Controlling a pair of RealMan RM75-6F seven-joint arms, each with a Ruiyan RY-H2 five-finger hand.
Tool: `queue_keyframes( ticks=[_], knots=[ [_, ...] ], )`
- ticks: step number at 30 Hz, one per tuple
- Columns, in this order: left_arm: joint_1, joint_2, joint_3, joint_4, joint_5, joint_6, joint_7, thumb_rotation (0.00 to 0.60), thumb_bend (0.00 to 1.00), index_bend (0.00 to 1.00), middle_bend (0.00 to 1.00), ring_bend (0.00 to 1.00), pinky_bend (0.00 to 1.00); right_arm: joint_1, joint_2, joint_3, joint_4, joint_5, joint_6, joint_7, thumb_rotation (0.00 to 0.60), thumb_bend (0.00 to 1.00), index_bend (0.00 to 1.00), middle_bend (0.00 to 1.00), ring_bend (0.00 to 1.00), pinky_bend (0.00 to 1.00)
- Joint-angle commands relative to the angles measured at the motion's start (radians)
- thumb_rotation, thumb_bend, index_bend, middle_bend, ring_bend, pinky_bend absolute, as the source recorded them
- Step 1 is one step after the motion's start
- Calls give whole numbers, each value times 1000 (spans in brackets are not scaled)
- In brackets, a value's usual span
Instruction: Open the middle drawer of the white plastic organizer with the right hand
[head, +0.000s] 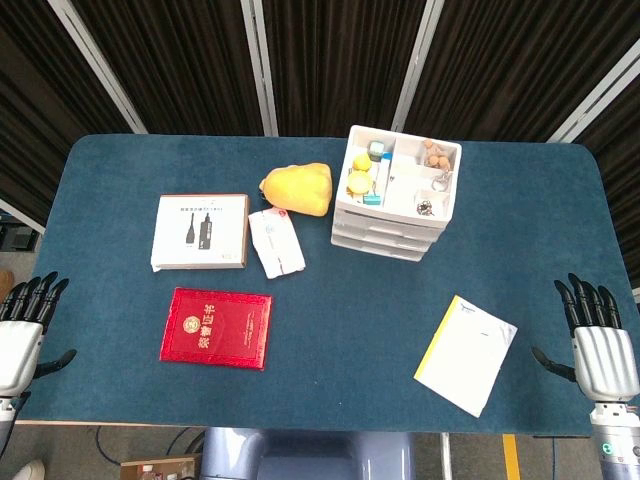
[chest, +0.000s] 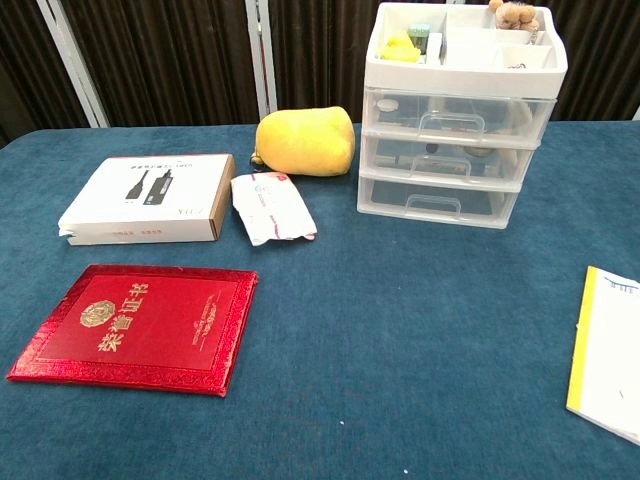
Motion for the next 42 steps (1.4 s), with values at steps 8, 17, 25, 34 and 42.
queue_keyframes(
  ticks=[8, 17, 25, 34, 42],
  knots=[
    [-3, 1, -1, -3, -3, -5, -5, 600, 11, 30, 0, 0, 74, -2, 0, -2, -6, 0, 0, -1, 600, 197, 0, 0, 0, 20],
    [-4, -3, -3, -4, -9, -9, -11, 600, 10, 27, 0, 0, 75, -1, 13, -9, -67, 23, -36, 44, 600, 197, 0, 4, 2, 70],
    [-2, -3, -2, -11, -2, 0, -16, 600, 10, 25, 0, 0, 75, 34, 27, 3, -232, 35, -102, 140, 600, 431, 0, 588, 619, 726],
    [-1, -2, -9, -12, -10, 6, -41, 600, 9, 24, 0, 0, 75, 187, -59, 79, -412, 269, -328, 43, 600, 735, 0, 834, 833, 865],
    [1, 11, -9, -19, -10, 6, -76, 600, 11, 24, 0, 0, 75, 332, -236, 207, -381, 618, -455, 47, 600, 760, 0, 850, 848, 871]
  ],
)
